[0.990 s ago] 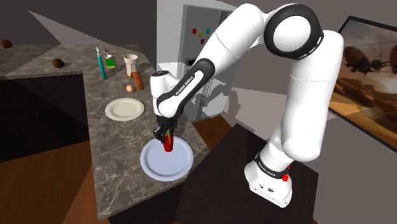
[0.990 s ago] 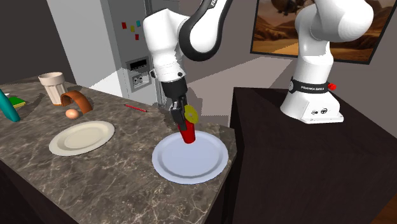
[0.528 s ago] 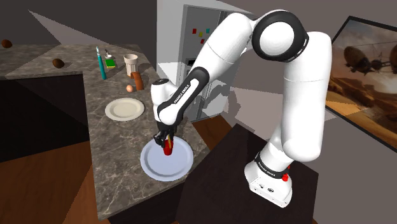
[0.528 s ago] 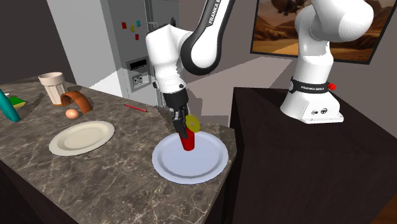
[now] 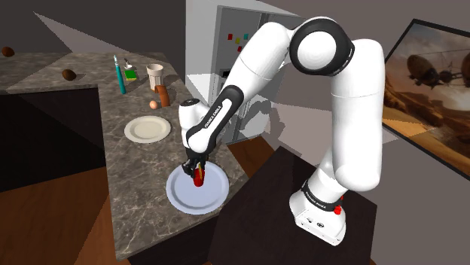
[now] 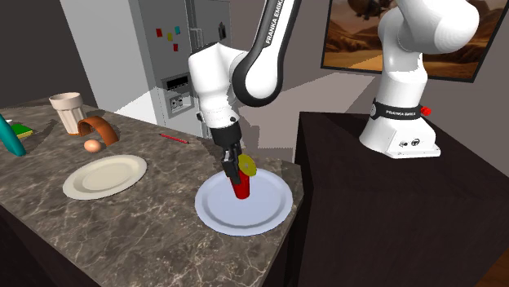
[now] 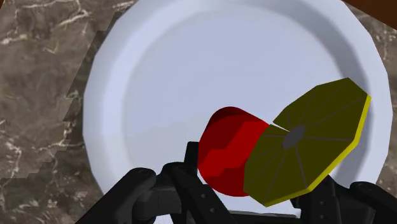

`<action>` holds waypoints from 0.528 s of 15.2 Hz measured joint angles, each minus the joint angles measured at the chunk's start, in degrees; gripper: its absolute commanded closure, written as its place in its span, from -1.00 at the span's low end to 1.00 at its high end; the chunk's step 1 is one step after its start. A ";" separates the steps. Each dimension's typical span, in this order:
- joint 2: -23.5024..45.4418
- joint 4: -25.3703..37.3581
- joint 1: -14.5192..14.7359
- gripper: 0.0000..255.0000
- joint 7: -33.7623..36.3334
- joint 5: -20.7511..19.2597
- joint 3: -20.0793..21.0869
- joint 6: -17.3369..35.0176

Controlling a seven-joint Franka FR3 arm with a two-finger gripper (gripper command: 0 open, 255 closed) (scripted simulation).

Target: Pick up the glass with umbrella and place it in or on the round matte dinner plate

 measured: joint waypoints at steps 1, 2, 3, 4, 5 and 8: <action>0.01 0.01 0.00 1.00 0.00 0.00 0.00 0.01; 0.02 0.02 0.00 -1.00 0.00 0.00 0.00 0.01; 0.03 0.03 0.00 -1.00 0.00 0.00 0.00 0.01; 0.03 0.03 0.00 -1.00 0.00 0.00 0.00 0.01; 0.03 0.03 0.00 -1.00 0.00 -0.01 -0.01 0.01; 0.03 0.03 0.00 -1.00 0.00 -0.01 -0.01 0.01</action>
